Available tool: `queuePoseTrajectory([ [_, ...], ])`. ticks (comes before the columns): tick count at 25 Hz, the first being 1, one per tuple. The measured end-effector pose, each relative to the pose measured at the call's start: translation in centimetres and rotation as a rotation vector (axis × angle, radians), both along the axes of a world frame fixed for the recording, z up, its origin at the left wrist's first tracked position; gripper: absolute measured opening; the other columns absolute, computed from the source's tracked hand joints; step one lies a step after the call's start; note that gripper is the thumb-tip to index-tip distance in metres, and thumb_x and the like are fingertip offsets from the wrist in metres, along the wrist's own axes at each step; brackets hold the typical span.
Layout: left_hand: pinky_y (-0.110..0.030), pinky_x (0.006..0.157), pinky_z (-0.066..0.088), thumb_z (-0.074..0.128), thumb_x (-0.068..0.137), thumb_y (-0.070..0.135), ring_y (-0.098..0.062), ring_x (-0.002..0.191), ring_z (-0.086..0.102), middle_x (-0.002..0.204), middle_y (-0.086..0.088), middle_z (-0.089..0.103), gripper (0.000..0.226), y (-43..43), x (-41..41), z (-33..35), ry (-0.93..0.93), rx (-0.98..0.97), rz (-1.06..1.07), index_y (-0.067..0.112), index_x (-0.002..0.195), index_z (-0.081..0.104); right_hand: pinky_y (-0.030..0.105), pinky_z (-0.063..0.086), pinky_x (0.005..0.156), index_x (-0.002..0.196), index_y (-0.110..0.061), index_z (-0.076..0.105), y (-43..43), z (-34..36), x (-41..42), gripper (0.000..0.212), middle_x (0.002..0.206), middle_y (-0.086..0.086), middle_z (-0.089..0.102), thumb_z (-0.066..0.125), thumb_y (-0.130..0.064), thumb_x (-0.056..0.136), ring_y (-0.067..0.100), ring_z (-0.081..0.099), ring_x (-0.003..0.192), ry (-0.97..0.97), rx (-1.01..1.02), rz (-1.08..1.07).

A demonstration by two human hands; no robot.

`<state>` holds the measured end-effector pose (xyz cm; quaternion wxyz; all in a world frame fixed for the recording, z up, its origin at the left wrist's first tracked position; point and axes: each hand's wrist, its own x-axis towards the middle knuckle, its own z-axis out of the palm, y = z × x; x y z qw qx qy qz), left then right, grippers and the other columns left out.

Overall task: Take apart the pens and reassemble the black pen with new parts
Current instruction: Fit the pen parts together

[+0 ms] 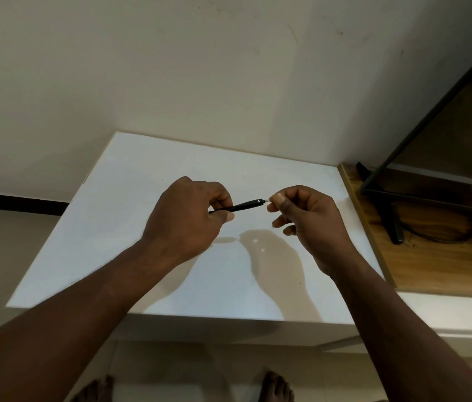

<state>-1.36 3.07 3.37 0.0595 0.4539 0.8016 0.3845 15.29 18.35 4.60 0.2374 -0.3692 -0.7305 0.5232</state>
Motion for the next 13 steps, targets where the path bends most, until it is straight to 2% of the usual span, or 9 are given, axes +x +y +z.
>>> queuePoseTrajectory([
  [8, -0.033, 0.072, 0.049, 0.078, 0.085, 0.034, -0.011, 0.092, 0.057, 0.080, 0.018, 0.064, 0.006, 0.05, 0.45, -0.05, 0.015, -0.007, -0.007, 0.036, 0.086, 0.072, 0.019, 0.052, 0.058, 0.091, -0.018, 0.073, -0.38, -0.20, -0.23, 0.016, 0.086, -0.003, 0.080, 0.065, -0.024, 0.103, 0.010, 0.073, 0.067, -0.053, 0.105, 0.006],
  [13, -0.030, 0.066, 0.043, 0.078, 0.085, 0.034, -0.011, 0.087, 0.056, 0.075, 0.022, 0.057, 0.004, 0.12, 0.77, 0.04, 0.062, -0.002, 0.003, 0.034, 0.087, 0.075, 0.029, 0.053, 0.062, 0.097, -0.015, 0.065, -0.95, -0.67, -0.47, 0.021, 0.088, -0.002, 0.079, 0.052, -0.025, 0.110, 0.017, 0.074, 0.071, -0.088, 0.067, 0.044],
])
